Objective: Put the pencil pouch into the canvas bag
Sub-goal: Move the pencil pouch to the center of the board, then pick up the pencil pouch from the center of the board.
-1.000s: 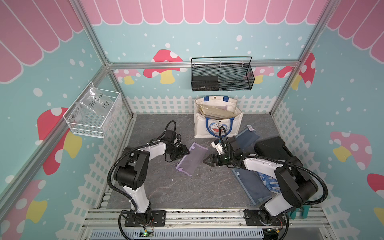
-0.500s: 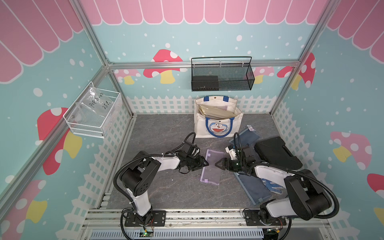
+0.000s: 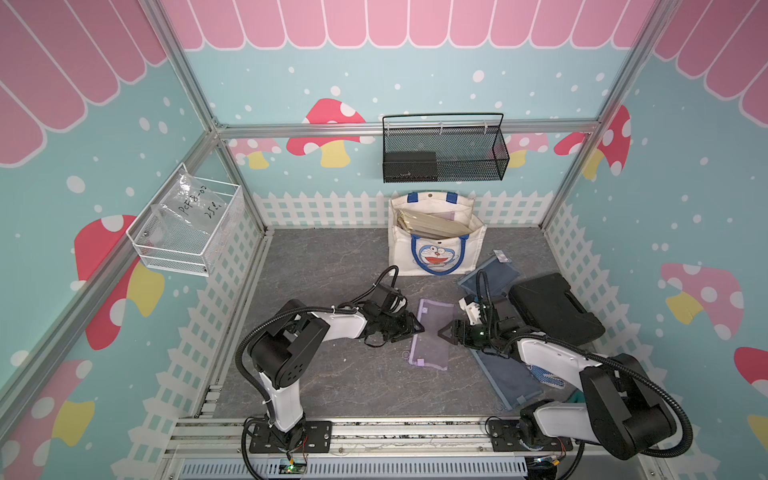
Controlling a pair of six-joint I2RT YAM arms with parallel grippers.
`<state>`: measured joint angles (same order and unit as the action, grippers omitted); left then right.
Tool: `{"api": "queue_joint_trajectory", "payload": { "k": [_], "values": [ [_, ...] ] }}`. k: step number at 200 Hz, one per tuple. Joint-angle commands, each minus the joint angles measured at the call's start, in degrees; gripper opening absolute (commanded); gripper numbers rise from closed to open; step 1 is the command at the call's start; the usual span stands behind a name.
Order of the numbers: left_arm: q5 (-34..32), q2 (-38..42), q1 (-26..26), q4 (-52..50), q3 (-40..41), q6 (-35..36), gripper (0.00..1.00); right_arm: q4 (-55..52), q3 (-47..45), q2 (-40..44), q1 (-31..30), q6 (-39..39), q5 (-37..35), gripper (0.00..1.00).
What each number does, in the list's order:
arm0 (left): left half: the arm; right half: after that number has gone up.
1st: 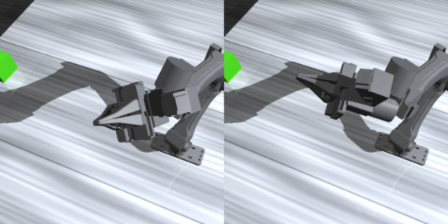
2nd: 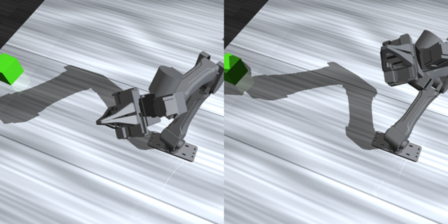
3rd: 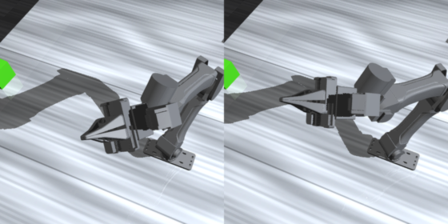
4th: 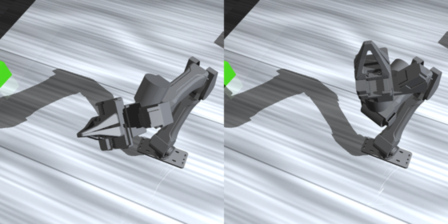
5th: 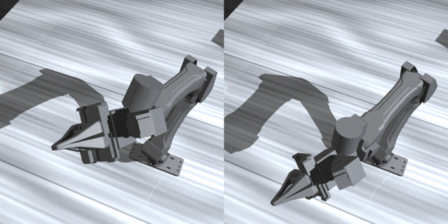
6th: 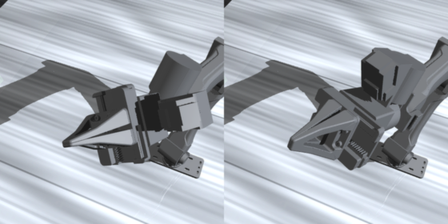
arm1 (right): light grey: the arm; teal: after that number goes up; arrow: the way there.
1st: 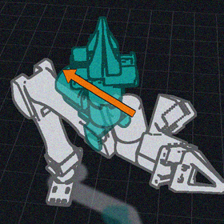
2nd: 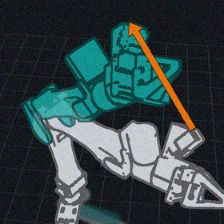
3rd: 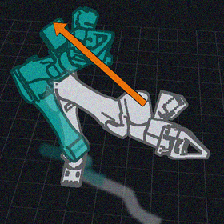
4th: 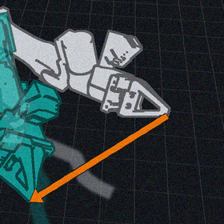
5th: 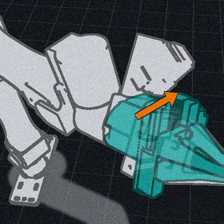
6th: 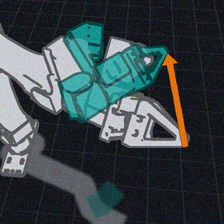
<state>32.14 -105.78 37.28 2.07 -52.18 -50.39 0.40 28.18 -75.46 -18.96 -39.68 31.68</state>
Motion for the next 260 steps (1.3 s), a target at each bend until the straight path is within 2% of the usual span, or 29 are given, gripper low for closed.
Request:
{"api": "queue_joint_trajectory", "payload": {
  "k": [1, 63, 114, 134, 199, 215, 227, 260],
  "values": [
    [-3.7, -3.3, 0.7, -7.3, 1.8, -0.3, 0.55, 0.5, -1.3, -1.0, 0.5, 0.3, -0.4, 0.73],
    [-2.2, -4.3, 2.3, -7.5, -0.3, -0.3, 0.55, 7.5, -1.3, -8.2, 0.9, -0.6, 2.5, 0.72],
    [-1.0, -4.4, 3.5, -4.1, 0.5, -2.0, 0.55, 11.9, -3.0, -6.9, 1.0, -2.4, 3.4, 0.67],
    [0.1, -4.4, 3.5, -1.8, 1.1, -3.0, 0.55, 11.8, -3.3, -6.1, 1.2, -2.0, 3.4, 0.59],
    [1.9, -3.8, 3.5, -2.5, 0.3, -2.1, 0.55, 12.0, -4.5, -6.4, 1.3, -0.1, 1.4, 0.14],
    [1.5, -2.8, 3.4, -3.5, 0.4, -1.8, 0.55, 12.3, -4.3, -4.2, 1.3, 1.1, 1.8, 0.04],
    [1.1, -1.7, 3.0, -4.0, 1.0, -1.8, 0.55, 12.3, -4.2, -0.3, 1.3, 2.6, 1.5, 0.00],
    [0.8, 2.8, -0.6, -4.1, 4.6, -3.0, 0.58, 6.2, -0.2, 13.6, 1.2, 10.6, 0.1, 0.00]
  ]
}}
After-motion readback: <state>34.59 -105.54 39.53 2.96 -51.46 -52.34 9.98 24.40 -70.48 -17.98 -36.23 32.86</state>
